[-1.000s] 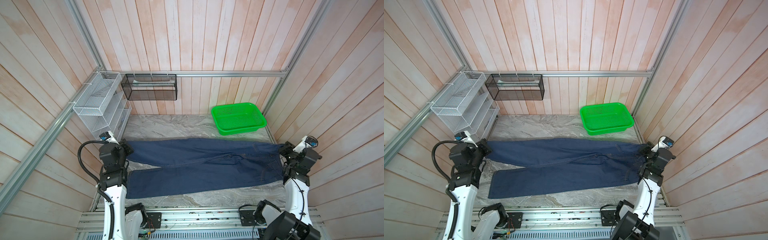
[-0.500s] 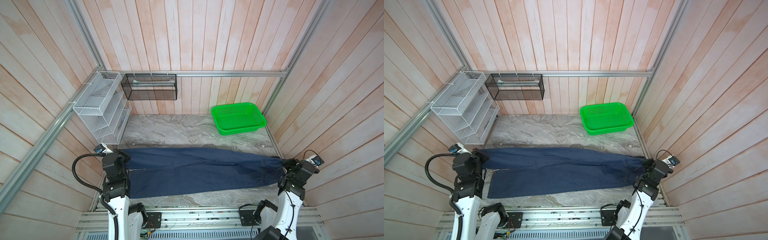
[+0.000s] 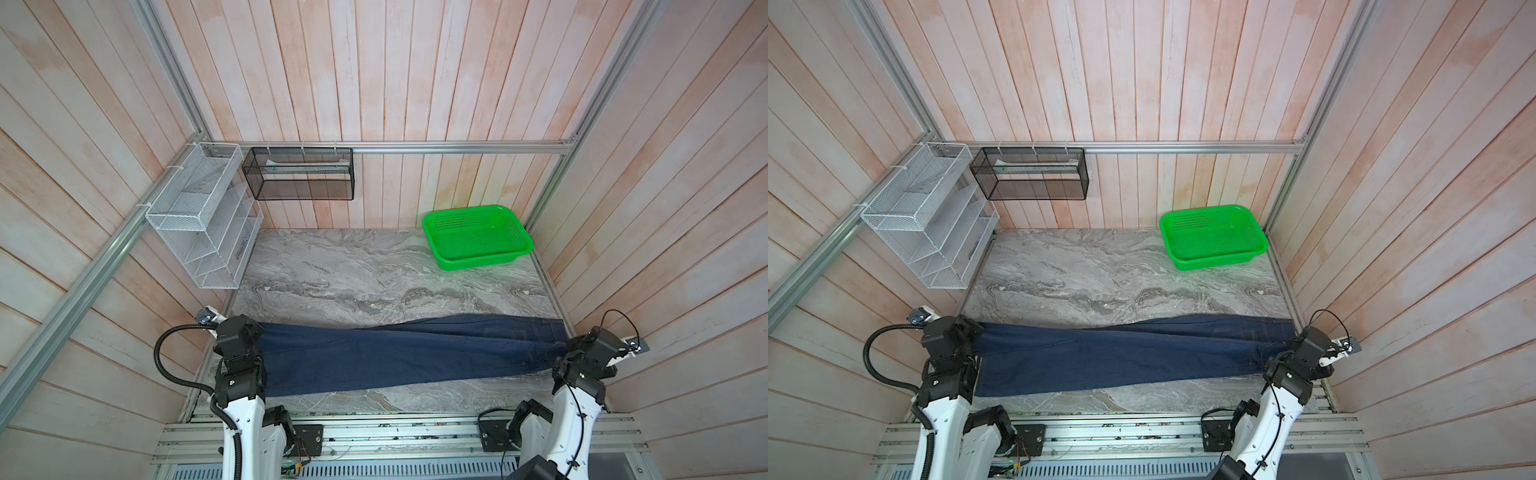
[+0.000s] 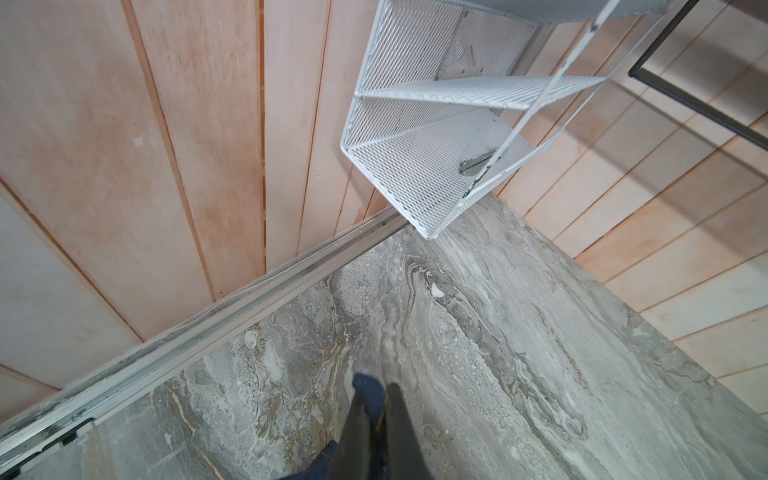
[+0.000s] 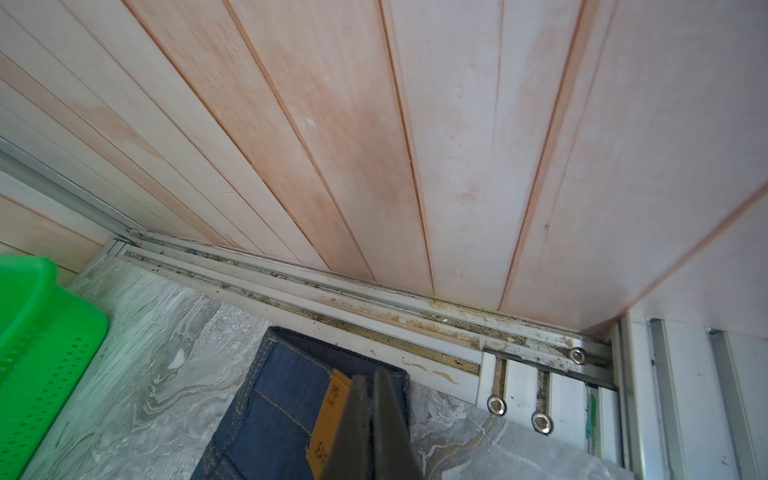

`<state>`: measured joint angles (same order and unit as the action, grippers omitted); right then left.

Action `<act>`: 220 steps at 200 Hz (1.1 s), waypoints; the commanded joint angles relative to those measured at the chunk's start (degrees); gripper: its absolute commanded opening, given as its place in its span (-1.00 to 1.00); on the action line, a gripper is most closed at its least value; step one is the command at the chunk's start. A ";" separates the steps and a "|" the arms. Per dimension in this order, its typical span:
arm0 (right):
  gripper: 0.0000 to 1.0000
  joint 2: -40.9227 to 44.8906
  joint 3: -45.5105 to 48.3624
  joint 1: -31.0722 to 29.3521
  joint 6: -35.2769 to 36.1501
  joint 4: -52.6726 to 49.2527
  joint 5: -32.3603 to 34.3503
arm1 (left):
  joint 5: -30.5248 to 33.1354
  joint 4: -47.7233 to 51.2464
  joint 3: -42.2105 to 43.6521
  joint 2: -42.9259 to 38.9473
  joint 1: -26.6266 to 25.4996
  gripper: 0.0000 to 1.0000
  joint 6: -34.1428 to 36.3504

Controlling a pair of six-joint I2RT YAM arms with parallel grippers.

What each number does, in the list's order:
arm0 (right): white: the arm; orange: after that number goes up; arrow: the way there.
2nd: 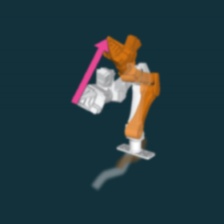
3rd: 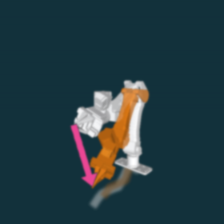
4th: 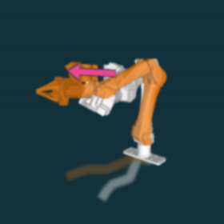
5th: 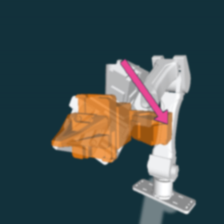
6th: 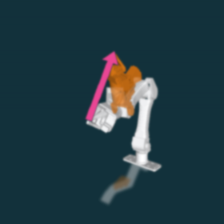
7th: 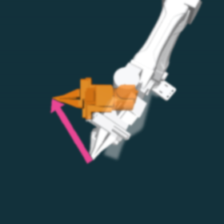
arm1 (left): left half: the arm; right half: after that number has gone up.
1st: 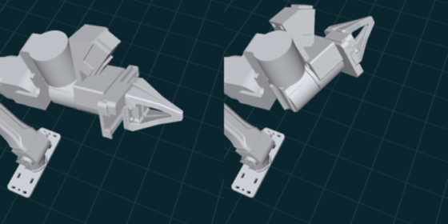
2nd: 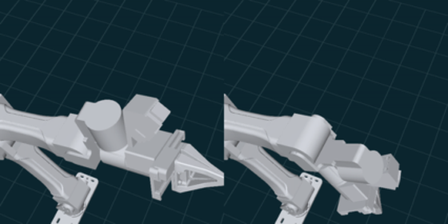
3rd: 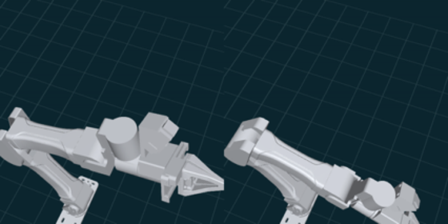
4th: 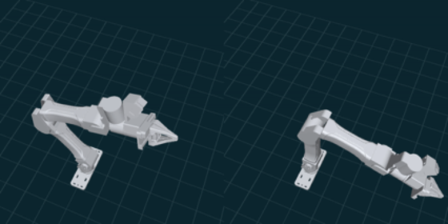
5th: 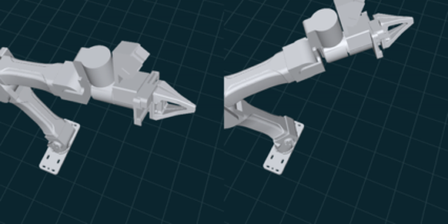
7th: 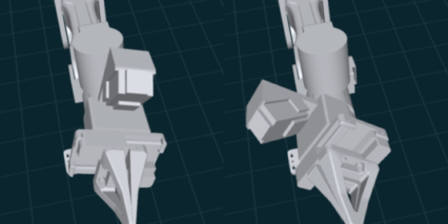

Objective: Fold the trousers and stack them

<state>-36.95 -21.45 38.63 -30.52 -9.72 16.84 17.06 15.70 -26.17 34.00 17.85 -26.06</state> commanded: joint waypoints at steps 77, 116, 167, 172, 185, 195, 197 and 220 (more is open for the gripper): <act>-1.00 -3.61 0.20 0.33 -6.79 13.71 -11.24 | 1.75 -4.17 -0.19 -2.50 -1.19 -1.00 -0.65; -1.00 -10.07 -4.12 -0.36 -13.99 33.24 -23.86 | 1.66 -10.61 -5.00 0.20 -1.22 -1.00 1.01; -1.00 -14.09 -7.06 -0.75 -8.71 39.97 -27.87 | 1.05 -14.82 -3.26 -0.38 -1.30 -1.00 0.67; -1.00 -14.11 -6.35 -0.83 -8.11 39.94 -27.39 | 0.96 -14.92 -2.39 -0.86 -1.24 -1.00 0.31; -1.00 -14.16 -3.89 -1.08 -6.57 40.30 -26.11 | 0.70 -15.09 0.20 -2.22 -1.28 -1.00 -0.30; -1.00 -14.39 -2.04 -1.26 -5.44 40.14 -25.27 | 0.76 -14.85 1.88 -3.39 -1.28 -1.00 -0.43; -1.00 -14.43 -1.78 -1.27 -5.30 40.11 -25.10 | 0.69 -14.77 2.15 -3.63 -1.25 -1.00 -0.42; -1.00 -14.19 1.71 -1.33 -3.67 38.80 -22.04 | 0.92 -13.02 4.78 -5.95 -1.25 -1.00 -0.36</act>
<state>-51.20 -22.92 37.52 -37.39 28.49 -8.88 16.95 2.61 -23.59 30.17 16.69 -26.00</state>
